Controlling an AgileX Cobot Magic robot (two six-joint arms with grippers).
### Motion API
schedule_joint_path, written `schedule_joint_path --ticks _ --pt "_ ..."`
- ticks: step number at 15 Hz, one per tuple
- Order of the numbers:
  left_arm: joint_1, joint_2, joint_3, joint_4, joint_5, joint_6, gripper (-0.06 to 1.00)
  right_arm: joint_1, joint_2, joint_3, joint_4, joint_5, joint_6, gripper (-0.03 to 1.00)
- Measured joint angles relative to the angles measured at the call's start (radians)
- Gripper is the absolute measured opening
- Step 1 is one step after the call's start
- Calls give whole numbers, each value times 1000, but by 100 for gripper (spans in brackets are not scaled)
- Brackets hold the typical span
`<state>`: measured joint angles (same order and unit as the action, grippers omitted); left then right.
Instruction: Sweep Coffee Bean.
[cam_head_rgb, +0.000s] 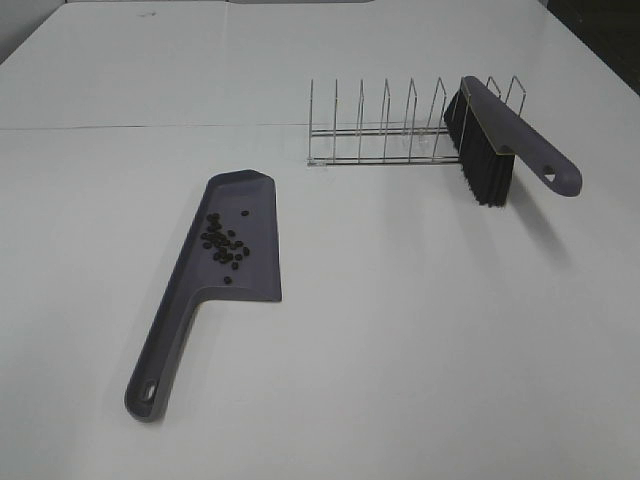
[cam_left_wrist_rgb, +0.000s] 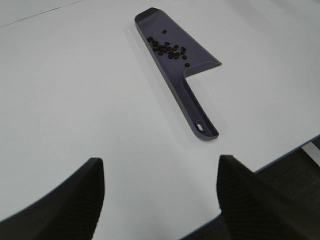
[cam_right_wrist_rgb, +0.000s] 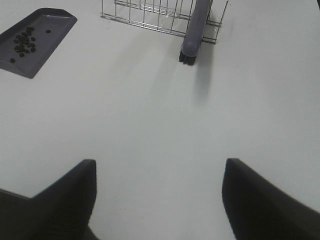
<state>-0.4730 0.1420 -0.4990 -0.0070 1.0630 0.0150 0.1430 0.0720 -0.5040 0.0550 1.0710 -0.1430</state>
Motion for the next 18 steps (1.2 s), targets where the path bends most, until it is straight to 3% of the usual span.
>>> schedule_joint_path --ticks 4,18 --pt "0 0 0 -75 -1 81 60 0 0 0 0 0 0 66" --pt "2 0 0 -79 -1 82 60 0 0 0 0 0 0 66"
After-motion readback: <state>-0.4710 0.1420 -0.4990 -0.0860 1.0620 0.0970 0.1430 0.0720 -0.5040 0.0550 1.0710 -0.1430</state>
